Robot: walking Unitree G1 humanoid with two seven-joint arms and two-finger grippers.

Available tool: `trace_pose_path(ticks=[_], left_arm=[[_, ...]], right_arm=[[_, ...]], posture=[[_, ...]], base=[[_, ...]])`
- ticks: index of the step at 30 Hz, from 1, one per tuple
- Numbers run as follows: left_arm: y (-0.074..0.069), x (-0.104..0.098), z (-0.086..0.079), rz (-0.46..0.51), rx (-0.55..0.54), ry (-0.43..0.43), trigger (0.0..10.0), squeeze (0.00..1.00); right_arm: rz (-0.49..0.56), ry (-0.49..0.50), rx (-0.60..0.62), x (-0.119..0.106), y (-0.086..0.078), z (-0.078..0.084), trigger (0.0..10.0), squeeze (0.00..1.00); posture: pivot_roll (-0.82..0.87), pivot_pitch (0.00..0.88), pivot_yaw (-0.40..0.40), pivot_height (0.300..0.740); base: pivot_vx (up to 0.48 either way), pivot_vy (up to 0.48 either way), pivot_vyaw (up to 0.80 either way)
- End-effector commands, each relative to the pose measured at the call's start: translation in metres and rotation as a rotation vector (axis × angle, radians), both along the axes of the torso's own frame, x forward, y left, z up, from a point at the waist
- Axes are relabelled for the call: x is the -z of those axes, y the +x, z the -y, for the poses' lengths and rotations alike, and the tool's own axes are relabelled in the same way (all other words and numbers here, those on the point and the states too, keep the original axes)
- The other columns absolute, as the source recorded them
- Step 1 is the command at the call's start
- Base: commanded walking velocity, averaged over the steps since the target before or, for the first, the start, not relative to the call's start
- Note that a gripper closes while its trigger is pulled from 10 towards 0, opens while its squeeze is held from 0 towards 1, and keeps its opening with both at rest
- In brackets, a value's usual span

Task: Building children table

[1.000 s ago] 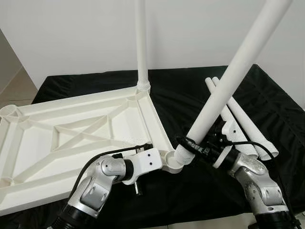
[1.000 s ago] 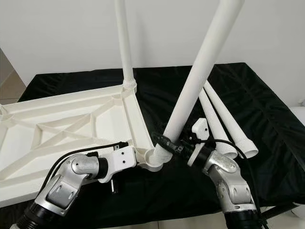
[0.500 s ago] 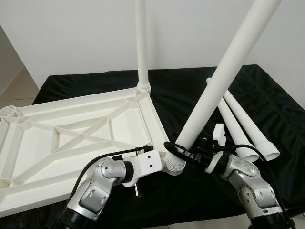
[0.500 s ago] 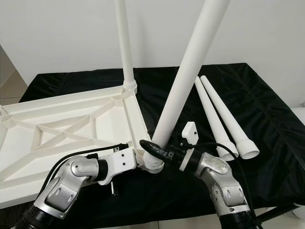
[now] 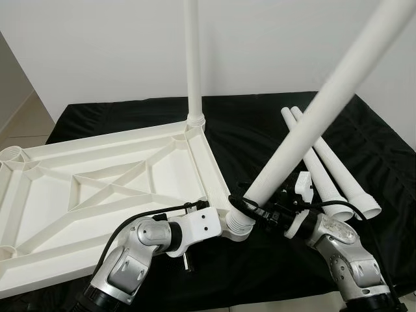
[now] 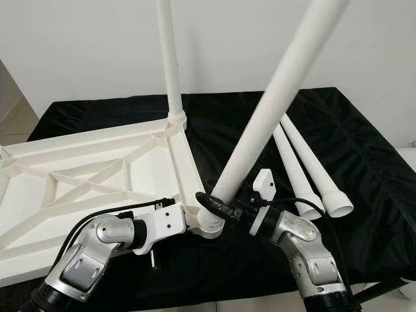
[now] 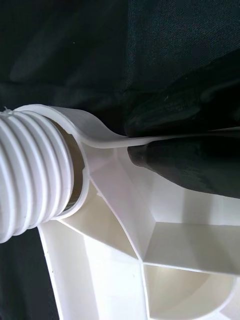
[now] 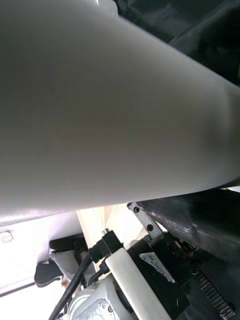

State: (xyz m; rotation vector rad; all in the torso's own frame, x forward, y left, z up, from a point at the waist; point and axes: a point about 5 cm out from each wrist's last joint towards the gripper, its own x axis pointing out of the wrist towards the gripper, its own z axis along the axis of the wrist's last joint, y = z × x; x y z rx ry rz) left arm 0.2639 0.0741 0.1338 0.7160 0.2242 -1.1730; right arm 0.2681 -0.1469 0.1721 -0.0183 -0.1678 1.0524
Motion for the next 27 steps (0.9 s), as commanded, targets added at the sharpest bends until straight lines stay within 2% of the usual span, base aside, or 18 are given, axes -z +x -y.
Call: trace_pose_path(ticks=[1, 4, 12, 20, 27], left_arm=[[0.002, 0.022, -0.022, -0.007, -0.152, 0.096, 10.0, 0.0], [0.002, 0.023, -0.03, -0.012, -0.168, 0.108, 10.0, 0.0], [0.003, 0.021, -0.036, -0.004, -0.195, 0.116, 10.0, 0.0], [0.006, 0.018, -0.029, 0.011, -0.196, 0.097, 10.0, 0.0], [0.007, 0.018, -0.025, 0.014, -0.195, 0.086, 10.0, 0.0]], right_arm=[[-0.03, -0.012, 0.023, 0.006, 0.0, 0.005, 10.0, 0.0], [-0.022, -0.009, 0.029, 0.003, 0.001, 0.007, 10.0, 0.0], [-0.013, -0.007, 0.02, 0.0, 0.003, 0.004, 10.0, 0.0], [-0.009, -0.007, -0.022, -0.006, 0.004, -0.005, 10.0, 0.0], [0.016, 0.024, -0.009, -0.021, 0.008, 0.002, 10.0, 0.0]], posture=[[-0.16, 0.106, 0.075, 0.74], [-0.16, 0.106, 0.075, 0.74], [-0.15, 0.108, 0.072, 0.74], [-0.14, 0.105, 0.058, 0.74], [-0.14, 0.1, 0.054, 0.74]], base=[[0.0, 0.0, 0.0], [0.0, 0.0, 0.0], [0.0, 0.0, 0.0], [0.0, 0.0, 0.0], [0.0, 0.0, 0.0]])
